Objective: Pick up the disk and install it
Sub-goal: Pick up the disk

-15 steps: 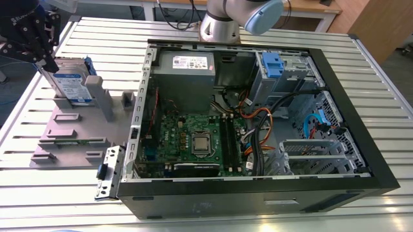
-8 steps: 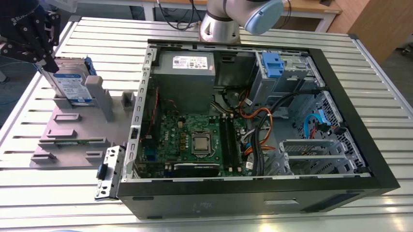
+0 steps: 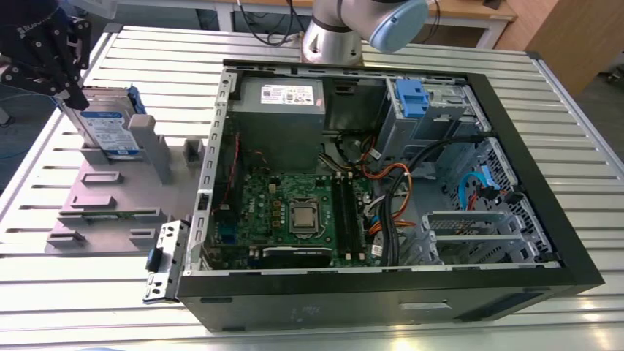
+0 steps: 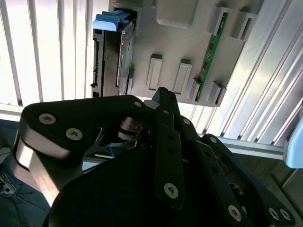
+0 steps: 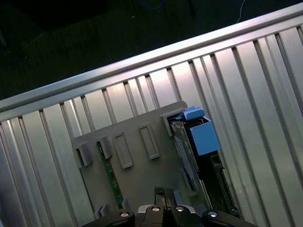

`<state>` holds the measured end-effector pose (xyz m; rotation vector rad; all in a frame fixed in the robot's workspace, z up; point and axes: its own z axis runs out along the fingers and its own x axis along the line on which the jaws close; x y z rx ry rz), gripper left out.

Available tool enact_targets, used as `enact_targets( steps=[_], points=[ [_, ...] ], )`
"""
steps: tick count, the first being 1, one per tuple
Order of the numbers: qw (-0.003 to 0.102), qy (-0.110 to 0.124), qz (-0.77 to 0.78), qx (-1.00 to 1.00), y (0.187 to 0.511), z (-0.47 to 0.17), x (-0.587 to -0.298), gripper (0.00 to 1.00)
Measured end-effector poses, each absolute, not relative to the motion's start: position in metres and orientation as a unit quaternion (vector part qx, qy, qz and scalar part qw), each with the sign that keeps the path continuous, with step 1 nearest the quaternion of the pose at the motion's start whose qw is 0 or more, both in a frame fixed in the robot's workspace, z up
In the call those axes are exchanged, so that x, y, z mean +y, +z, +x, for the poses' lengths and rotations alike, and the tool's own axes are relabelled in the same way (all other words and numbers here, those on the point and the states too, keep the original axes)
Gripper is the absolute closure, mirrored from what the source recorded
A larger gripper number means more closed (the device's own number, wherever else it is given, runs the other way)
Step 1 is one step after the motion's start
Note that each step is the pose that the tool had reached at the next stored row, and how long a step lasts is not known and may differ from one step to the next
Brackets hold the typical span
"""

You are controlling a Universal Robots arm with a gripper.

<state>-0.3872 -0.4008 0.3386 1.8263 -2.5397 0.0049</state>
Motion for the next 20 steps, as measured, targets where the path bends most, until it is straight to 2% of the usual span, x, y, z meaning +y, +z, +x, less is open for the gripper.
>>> enact_targets(
  steps=[20],
  points=[
    [0.007,0.002,0.591,-0.807,0.3386,-0.3871,-0.4009,0.89]
  ],
)
